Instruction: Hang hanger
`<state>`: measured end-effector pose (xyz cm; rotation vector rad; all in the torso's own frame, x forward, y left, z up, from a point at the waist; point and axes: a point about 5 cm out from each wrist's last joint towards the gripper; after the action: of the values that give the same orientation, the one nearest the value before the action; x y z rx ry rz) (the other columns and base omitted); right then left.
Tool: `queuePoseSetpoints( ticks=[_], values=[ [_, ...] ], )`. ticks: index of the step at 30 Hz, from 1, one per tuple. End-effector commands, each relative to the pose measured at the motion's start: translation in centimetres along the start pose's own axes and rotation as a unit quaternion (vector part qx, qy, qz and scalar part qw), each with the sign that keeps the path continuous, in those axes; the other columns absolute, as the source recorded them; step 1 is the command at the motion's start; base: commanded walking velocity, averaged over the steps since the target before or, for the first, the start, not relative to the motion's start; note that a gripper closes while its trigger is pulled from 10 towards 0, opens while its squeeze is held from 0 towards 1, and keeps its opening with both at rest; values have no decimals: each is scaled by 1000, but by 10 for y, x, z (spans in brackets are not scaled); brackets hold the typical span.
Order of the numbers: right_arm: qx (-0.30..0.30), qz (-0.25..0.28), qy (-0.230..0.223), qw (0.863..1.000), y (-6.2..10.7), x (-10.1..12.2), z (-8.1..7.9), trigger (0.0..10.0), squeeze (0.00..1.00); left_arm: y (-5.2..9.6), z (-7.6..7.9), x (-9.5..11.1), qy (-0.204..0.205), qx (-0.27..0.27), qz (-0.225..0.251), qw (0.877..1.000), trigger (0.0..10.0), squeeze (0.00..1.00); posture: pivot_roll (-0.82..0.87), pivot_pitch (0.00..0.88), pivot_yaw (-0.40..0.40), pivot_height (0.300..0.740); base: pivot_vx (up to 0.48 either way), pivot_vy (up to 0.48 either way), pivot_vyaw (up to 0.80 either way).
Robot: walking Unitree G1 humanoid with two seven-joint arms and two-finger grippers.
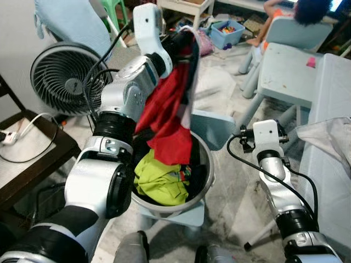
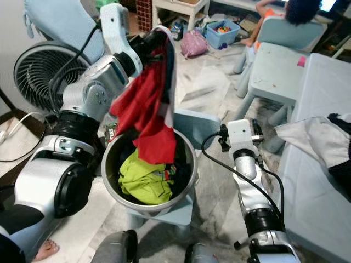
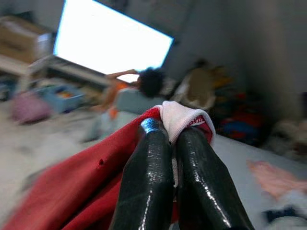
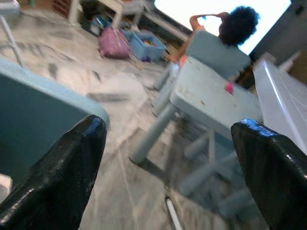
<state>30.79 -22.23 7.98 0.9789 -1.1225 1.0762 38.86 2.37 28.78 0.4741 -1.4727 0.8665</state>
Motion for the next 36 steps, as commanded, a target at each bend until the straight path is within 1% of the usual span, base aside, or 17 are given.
queuePoseSetpoints(
  ticks=[1, 3, 8, 10, 13, 17, 18, 20, 22, 24, 25, 28, 29, 30, 33, 35, 36],
  values=[
    [-13, 2, -2, 1000, 1, 0, 5, 10000, 0, -9, 18, 31, -28, -40, 52, 997, 0, 0, 65, 36, 30, 740, 0, 0, 0],
    [-16, -3, -2, 1000, 3, -4, 4, 10000, 0, -21, 37, 59, -23, -73, 98, 992, 0, 0, 67, 29, 33, 740, 0, 0, 0],
    [-14, 1, -8, 1000, 0, 0, -2, 10000, 0, -27, 48, 86, -11, -87, 140, 986, 0, 0, 73, 24, 32, 740, 0, 0, 0],
    [-13, 3, -10, 1000, -2, 3, -7, 10000, 0, -29, 55, 107, -2, -95, 172, 980, 0, 0, 79, 19, 26, 740, 0, 0, 0],
    [-11, 5, -11, 1000, -3, 4, -10, 10000, 0, -29, 59, 120, -2, -98, 193, 976, 0, 0, 79, 19, 26, 740, 0, 0, 0],
    [-11, 6, -12, 1000, -4, 5, -10, 10000, 0, -23, 52, 118, -12, -88, 201, 976, 0, 0, 79, 19, 26, 740, 0, 0, 0],
    [-12, 6, -11, 1000, -4, 5, -8, 10000, 0, -15, 37, 102, -17, -67, 182, 981, 0, 0, 76, 23, 15, 740, 0, 0, 0],
    [-12, 6, -11, 1000, -4, 5, -8, 10000, 0, -15, 37, 102, -17, -67, 182, 981, 0, 0, 76, 23, 15, 740, 0, 0, 0],
    [-13, 2, -8, 1000, -3, 4, -4, 10000, 0, 9, 3, 62, -20, -18, 125, 992, 0, 0, 87, 36, -7, 740, 0, 0, 0],
    [-13, 1, -6, 1000, -3, 3, -2, 10000, 0, 24, -11, 42, -35, -1, 94, 995, 0, 0, 93, 41, -12, 740, 0, 0, 0],
    [-13, 1, -6, 1000, -3, 3, -2, 10000, 0, 24, -11, 42, -35, -1, 94, 995, 0, 0, 93, 41, -12, 740, 0, 0, 0],
    [-8, -2, -3, 1000, -7, 5, -1, 10000, 0, 73, -47, -19, -68, 69, -15, 995, 0, 0, 105, 55, -35, 740, 0, 0, 0],
    [-8, -2, -3, 1000, -7, 5, -1, 10000, 0, 73, -47, -19, -68, 69, -15, 995, 0, 0, 105, 55, -35, 740, 0, 0, 0],
    [-7, -1, -2, 1000, -8, 6, -1, 10000, 0, 85, -54, -33, -61, 91, -41, 993, 0, 0, 108, 60, -42, 740, 0, 0, 0],
    [-6, -1, -2, 1000, -9, 7, -1, 10000, 0, 97, -58, -51, -51, 107, -75, 990, 0, 0, 110, 63, -48, 740, 0, 0, 0],
    [-1, 0, 1, 1000, -11, 10, -2, 10000, 0, 120, -58, -93, -15, 131, -156, 979, 0, 0, 108, 67, -57, 740, 0, 0, 0],
    [-1, 0, 1, 1000, -11, 10, -2, 10000, 0, 120, -58, -93, -15, 131, -156, 979, 0, 0, 108, 67, -57, 740, 0, 0, 0]
  ],
)
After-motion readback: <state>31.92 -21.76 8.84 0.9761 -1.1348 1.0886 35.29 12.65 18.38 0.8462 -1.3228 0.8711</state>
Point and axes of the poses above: a point about 5 cm out from each wrist's last joint towards the gripper, its own y axis pointing back from the gripper into the wrist, its own x axis along the axis of the wrist's last joint, z = x × y, and after that the axes turned 13 degrees about -y, right-handed
